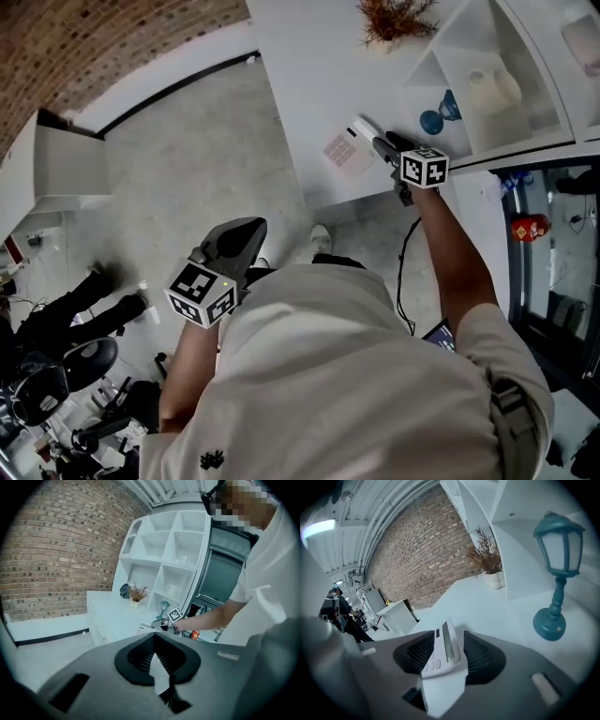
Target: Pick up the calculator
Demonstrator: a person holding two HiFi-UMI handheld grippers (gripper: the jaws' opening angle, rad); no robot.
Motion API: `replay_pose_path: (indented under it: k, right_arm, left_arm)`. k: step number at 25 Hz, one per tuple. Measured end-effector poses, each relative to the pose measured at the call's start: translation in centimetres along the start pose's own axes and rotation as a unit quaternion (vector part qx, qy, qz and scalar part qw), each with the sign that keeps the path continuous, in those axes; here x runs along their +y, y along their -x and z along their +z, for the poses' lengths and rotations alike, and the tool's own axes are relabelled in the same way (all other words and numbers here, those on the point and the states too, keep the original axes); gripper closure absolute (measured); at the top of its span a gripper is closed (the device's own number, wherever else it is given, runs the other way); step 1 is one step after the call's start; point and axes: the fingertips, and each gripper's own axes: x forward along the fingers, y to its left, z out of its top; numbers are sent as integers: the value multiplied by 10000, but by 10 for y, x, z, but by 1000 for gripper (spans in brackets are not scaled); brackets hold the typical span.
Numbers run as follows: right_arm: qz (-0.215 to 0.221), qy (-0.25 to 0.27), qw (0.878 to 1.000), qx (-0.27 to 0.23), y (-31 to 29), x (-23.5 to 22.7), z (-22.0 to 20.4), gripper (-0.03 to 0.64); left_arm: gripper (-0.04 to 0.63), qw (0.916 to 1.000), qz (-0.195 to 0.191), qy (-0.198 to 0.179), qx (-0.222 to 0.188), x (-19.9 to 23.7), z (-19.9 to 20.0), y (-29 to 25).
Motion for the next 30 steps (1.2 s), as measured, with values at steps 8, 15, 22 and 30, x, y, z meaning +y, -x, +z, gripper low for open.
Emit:
replay_pose_path:
  k: [8,15,22,30]
  right_arm:
    - [766,-285,9963,262,-33,-2,-5,408]
    - [1021,-629,9919,408,-47,-3,-7,486]
    - [1179,-1114,9857,458,-44,4,-5,546]
    - [1066,-1005,9890,213,-26,30,7,563]
  left_arm:
    - [589,9992,373,135,29,10,5,-8]
    - [589,9990,416,169,73,14,8,-12]
    - [589,9990,420,149,45,20,7,-10]
    - [589,9992,354,162,-74,29,-2,17]
